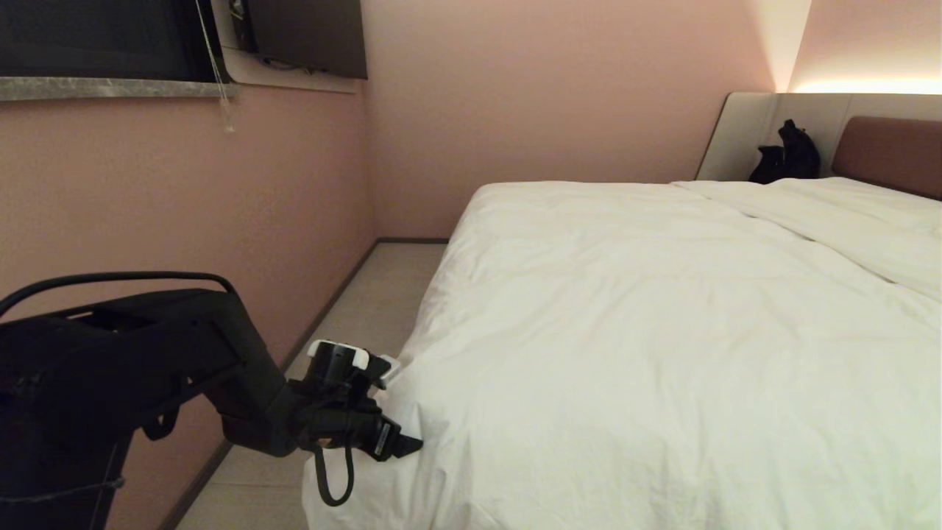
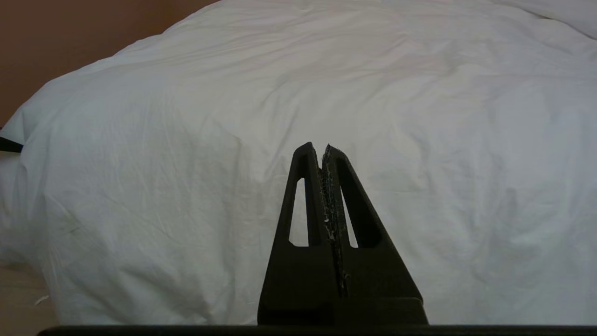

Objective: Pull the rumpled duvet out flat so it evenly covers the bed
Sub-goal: Flatten the corners of the folded blanket

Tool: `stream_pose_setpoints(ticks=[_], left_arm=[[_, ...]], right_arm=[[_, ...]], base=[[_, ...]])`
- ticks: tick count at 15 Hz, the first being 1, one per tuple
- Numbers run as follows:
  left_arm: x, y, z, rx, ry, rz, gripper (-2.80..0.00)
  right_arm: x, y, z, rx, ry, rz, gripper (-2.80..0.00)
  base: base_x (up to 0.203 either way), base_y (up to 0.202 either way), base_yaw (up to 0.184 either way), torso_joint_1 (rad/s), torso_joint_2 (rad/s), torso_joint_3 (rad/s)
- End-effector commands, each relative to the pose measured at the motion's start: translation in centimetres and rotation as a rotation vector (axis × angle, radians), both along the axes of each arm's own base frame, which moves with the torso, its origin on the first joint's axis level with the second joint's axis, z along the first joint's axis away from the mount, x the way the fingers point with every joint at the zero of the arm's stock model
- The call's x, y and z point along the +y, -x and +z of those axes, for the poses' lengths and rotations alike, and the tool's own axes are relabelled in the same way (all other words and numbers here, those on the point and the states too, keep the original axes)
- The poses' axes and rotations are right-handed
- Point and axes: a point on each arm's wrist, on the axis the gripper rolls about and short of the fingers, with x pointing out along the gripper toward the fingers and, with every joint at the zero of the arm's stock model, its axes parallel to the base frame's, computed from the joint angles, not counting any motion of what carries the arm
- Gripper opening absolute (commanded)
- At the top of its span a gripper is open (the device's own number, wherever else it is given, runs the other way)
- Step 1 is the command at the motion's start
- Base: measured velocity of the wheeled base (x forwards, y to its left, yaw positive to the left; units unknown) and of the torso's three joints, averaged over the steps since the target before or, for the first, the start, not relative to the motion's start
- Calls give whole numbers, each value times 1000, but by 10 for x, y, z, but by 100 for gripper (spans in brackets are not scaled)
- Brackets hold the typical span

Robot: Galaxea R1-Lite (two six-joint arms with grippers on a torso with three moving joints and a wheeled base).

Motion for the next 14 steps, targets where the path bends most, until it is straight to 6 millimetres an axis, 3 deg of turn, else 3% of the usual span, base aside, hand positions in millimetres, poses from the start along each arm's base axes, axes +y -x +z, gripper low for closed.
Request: stream_pose_setpoints(ticks=[1, 14], left_arm=[[0, -1, 0, -3, 3, -2, -280], [0, -1, 1, -8, 4, 0, -280]], right_arm=[[0, 0, 0, 0, 0, 1, -280], [0, 0, 0, 1, 0, 1, -280]], base=[[0, 0, 0, 0, 0, 0], [0, 0, 0, 0, 0, 0]])
